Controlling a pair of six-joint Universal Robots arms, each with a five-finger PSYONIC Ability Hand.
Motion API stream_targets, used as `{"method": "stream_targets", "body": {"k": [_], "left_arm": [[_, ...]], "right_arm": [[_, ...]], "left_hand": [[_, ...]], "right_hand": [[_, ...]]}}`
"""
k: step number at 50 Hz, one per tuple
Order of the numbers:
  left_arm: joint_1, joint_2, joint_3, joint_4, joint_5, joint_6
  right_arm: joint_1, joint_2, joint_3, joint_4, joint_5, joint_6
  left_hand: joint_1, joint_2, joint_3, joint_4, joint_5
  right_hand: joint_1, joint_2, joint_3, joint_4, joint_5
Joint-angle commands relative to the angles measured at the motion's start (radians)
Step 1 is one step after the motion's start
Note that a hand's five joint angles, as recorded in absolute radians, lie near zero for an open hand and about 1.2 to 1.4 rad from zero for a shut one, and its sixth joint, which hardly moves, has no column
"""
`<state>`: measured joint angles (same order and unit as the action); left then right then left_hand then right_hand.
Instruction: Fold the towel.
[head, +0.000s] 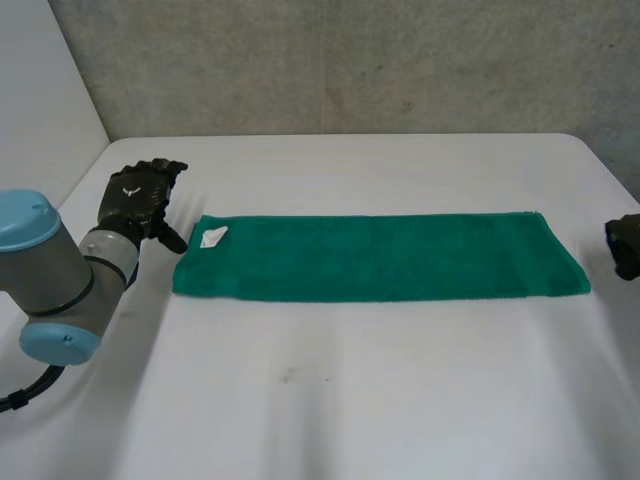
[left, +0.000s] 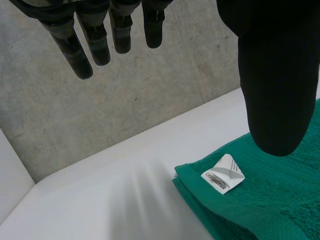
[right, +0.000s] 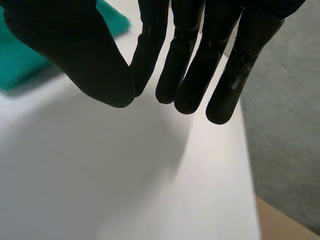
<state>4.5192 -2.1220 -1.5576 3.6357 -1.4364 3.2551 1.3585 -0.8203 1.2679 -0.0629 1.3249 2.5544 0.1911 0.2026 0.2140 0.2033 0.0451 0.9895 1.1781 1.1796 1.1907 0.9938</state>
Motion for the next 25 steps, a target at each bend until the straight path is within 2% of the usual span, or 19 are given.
{"method": "stream_targets", "body": {"k": [1,3,4,9,25], "left_arm": [[0.0,0.004,-0.004,0.0,-0.001,0.0],[0.0,0.007,-0.009,0.0,0.001,0.0],[0.0,0.008,-0.012,0.0,0.001,0.0],[0.0,0.011,-0.015,-0.002,0.001,0.0],[0.0,0.007,-0.015,0.001,0.001,0.0]], "right_arm": [[-0.041,-0.017,0.024,0.029,-0.128,0.023],[-0.041,-0.025,0.036,0.028,-0.161,0.03],[-0.041,-0.054,0.066,0.022,-0.235,0.059],[-0.042,-0.065,0.09,0.018,-0.308,0.093],[-0.012,-0.01,0.085,-0.014,-0.314,0.087]], "left_hand": [[-0.017,-0.028,-0.039,-0.029,-0.045],[-0.017,-0.028,-0.039,-0.029,-0.045],[-0.017,-0.028,-0.039,-0.029,-0.045],[-0.017,-0.028,-0.039,-0.029,-0.045],[-0.017,-0.028,-0.039,-0.029,-0.045]], "right_hand": [[0.106,-0.083,-0.084,-0.095,-0.073],[0.029,-0.159,-0.161,-0.172,-0.15],[-0.131,-0.319,-0.321,-0.332,-0.31],[-0.168,-0.356,-0.358,-0.369,-0.346],[-0.194,-0.383,-0.384,-0.395,-0.373]]}}
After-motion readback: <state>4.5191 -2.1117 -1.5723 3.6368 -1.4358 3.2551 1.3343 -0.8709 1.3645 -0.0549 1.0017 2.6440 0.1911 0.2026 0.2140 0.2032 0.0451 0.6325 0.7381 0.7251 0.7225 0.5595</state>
